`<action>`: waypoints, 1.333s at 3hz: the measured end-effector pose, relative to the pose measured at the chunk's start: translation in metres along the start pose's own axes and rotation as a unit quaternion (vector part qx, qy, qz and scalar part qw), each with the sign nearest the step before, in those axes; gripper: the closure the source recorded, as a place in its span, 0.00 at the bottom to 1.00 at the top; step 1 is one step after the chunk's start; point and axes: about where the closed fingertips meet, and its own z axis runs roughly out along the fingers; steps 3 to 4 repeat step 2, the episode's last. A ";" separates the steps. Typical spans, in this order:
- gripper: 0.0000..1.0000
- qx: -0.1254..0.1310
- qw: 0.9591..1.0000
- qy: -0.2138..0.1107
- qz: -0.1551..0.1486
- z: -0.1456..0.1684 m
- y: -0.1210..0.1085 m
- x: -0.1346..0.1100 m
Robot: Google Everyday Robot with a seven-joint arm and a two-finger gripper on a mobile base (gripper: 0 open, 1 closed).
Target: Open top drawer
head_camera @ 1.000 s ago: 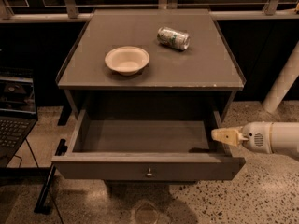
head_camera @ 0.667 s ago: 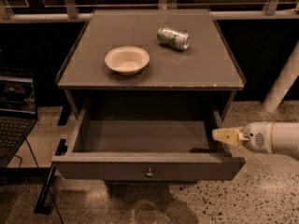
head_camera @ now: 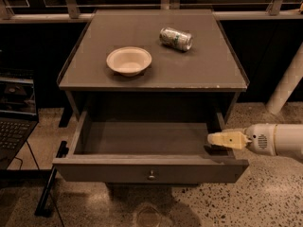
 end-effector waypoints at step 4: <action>0.00 0.000 1.000 0.000 0.000 0.000 0.000 0.000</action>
Offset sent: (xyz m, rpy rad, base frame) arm 0.0000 0.0000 0.0000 0.0000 0.0000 0.0001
